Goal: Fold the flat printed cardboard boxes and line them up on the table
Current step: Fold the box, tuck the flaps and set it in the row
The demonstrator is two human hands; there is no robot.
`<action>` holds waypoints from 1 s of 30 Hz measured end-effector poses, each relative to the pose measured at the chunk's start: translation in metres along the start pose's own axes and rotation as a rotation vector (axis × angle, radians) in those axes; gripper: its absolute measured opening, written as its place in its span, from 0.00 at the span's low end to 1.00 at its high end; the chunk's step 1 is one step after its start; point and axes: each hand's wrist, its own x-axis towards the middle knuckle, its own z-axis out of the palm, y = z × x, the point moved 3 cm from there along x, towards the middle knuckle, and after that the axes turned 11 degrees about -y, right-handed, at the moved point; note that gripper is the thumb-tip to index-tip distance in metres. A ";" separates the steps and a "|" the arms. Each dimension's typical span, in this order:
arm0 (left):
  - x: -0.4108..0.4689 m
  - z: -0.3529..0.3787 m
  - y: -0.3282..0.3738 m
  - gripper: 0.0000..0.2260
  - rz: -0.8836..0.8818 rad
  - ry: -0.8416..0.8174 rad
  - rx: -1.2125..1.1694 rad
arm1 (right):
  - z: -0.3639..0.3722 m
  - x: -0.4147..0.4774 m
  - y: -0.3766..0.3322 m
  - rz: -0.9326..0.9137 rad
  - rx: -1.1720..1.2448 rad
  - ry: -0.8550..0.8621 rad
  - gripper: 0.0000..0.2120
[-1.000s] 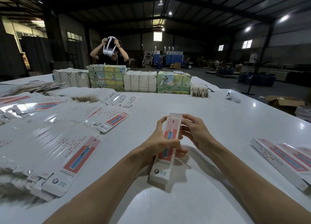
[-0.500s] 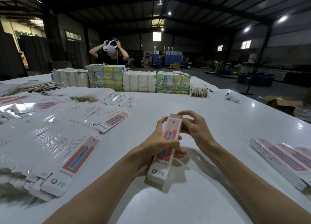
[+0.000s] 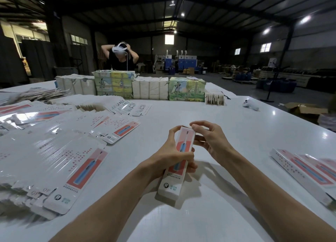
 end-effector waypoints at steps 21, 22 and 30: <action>-0.004 0.004 0.003 0.41 0.073 -0.060 0.007 | -0.004 -0.005 -0.010 0.042 -0.037 -0.037 0.10; -0.004 0.005 0.003 0.42 0.075 -0.058 -0.006 | -0.004 -0.006 -0.011 0.039 -0.034 -0.046 0.10; -0.005 0.006 0.004 0.46 0.071 -0.053 -0.056 | -0.005 -0.007 -0.011 0.059 0.011 -0.061 0.10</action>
